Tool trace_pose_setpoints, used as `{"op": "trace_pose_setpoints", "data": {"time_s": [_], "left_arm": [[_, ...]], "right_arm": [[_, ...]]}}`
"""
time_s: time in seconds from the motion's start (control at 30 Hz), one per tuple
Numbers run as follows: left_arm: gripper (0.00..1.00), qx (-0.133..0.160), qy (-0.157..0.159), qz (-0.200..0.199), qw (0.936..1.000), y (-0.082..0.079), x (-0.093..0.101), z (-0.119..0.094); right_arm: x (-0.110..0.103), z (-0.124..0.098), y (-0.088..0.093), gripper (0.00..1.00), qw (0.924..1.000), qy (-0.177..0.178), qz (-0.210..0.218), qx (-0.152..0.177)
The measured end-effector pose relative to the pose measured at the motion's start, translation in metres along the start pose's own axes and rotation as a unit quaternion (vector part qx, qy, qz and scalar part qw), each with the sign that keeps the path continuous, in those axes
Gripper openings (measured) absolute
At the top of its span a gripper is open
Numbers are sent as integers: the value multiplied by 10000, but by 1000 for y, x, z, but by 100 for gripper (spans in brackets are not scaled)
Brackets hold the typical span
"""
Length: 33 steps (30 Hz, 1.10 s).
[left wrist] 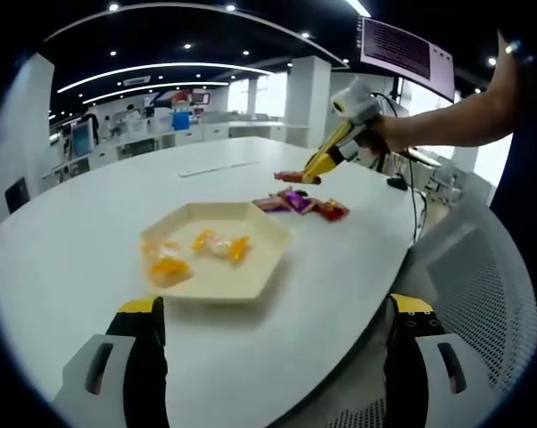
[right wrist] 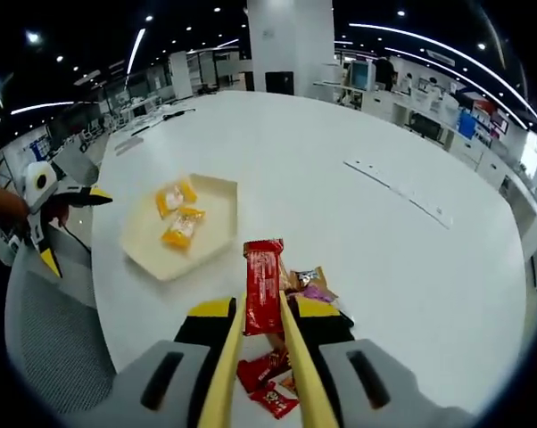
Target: Place the target food into the container with the food tongs after gripping and lifting it, then release it inside without dropping or visibly crushing the food.
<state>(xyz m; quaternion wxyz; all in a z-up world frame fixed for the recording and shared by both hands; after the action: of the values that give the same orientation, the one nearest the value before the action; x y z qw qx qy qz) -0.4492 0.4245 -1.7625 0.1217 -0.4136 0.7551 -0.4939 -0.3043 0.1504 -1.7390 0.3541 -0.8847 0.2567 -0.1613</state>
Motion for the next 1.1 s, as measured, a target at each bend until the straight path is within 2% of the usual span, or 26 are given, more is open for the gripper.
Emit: {"op": "trace_pose_setpoints", "data": {"time_s": [0.3,0.8,1.1], "left_arm": [[100,22,-32,-14,10000,-1,-1,-1],[99,46,-59,24,10000,-1,-2,-1],[99,85,-103,48,9999,-2,-2,-2]], "right_arm": [[-4,7,-18,23,9999,-98,-120,64],[-30,26,-56,23,9981,-395,-405,236],[-38,38,-75,23,9970,-489,-545,266]]}}
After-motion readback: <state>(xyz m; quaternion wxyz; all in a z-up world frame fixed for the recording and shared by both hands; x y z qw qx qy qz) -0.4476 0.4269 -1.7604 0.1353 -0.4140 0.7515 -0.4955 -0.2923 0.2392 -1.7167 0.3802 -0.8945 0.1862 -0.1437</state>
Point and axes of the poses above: the point that each gripper's makers call its tool centre point, and the gripper's own axes: z roughly forward along the fingers, x roughly to its right, y roughly out of its underside, the point moved 4 cm from there along -z, roughly backward along the fingers, and after that the axes turned 10 degrees about -z, right-handed, at the moved point
